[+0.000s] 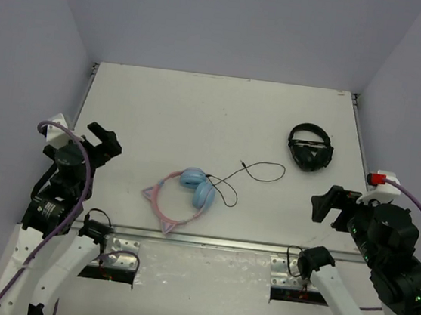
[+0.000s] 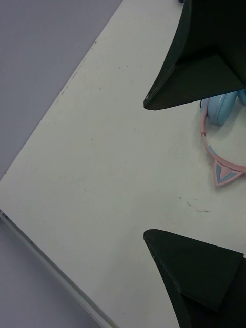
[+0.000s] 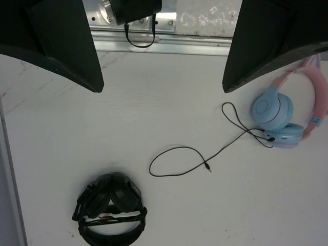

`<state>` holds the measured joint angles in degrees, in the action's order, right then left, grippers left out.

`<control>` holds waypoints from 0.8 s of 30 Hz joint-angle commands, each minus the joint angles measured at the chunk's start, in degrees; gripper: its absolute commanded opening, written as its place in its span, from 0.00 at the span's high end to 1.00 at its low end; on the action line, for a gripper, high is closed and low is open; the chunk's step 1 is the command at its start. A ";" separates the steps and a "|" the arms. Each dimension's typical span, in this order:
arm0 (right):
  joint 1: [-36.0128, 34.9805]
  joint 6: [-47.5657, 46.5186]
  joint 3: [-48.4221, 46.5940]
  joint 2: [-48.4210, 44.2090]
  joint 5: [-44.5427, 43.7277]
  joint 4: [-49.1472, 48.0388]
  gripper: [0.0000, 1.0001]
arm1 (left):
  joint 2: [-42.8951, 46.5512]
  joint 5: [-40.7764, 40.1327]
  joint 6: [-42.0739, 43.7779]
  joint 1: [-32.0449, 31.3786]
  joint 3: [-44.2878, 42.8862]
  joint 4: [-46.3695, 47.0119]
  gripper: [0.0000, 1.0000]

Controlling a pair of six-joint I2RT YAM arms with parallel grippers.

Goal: Wrap the headphones

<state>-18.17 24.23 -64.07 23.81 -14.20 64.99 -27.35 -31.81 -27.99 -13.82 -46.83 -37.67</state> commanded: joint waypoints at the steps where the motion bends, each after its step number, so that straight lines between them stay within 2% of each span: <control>1: 0.07 0.21 -1.49 0.36 -0.48 -0.30 0.01 | 0.20 -3.08 -3.12 -0.50 -1.51 -0.65 0.00; 5: 0.07 0.12 -0.97 -1.92 0.39 -1.88 0.01 | -1.47 -1.42 -2.08 -0.59 -3.09 -1.70 0.00; 9: 0.07 1.34 3.06 -2.81 3.28 -5.04 0.01 | -11.19 1.39 -4.68 -0.59 -10.45 -8.71 0.00; 10: 0.07 1.87 3.86 -2.11 4.25 -6.18 0.01 | -12.88 5.23 -6.10 -0.59 -10.74 -9.00 0.00; 14: 0.07 2.84 8.17 2.63 11.46 -10.48 0.01 | -18.25 12.39 -14.36 -2.25 -2.94 -3.12 0.00; 15: -0.02 2.93 9.65 3.51 12.60 -11.63 0.01 | -21.39 11.34 -17.33 -7.31 -1.35 -2.50 0.00; 17: 0.07 3.54 11.07 5.62 13.93 -13.57 0.01 | -26.14 1.01 -27.52 -17.32 0.86 -4.15 0.00; 18: 0.07 3.63 11.42 6.15 15.41 -13.92 0.01 | -28.00 -4.00 -37.48 -27.99 0.60 -10.08 0.00; 19: 0.07 3.81 11.95 6.68 16.99 -14.19 0.01 | -31.50 -9.96 -42.45 -31.40 -0.10 -16.41 0.00; 21: -0.02 4.07 12.57 6.34 18.58 -14.45 0.01 | -34.16 -10.20 -49.06 -34.69 0.59 -18.49 0.00; 24: -0.02 4.16 14.59 4.14 20.17 -15.42 0.01 | -36.10 -8.01 -52.85 -37.92 5.33 -16.48 0.00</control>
<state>-18.17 27.55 -49.95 30.22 2.33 53.69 -63.90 -35.14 -68.01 -49.67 -43.48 -50.19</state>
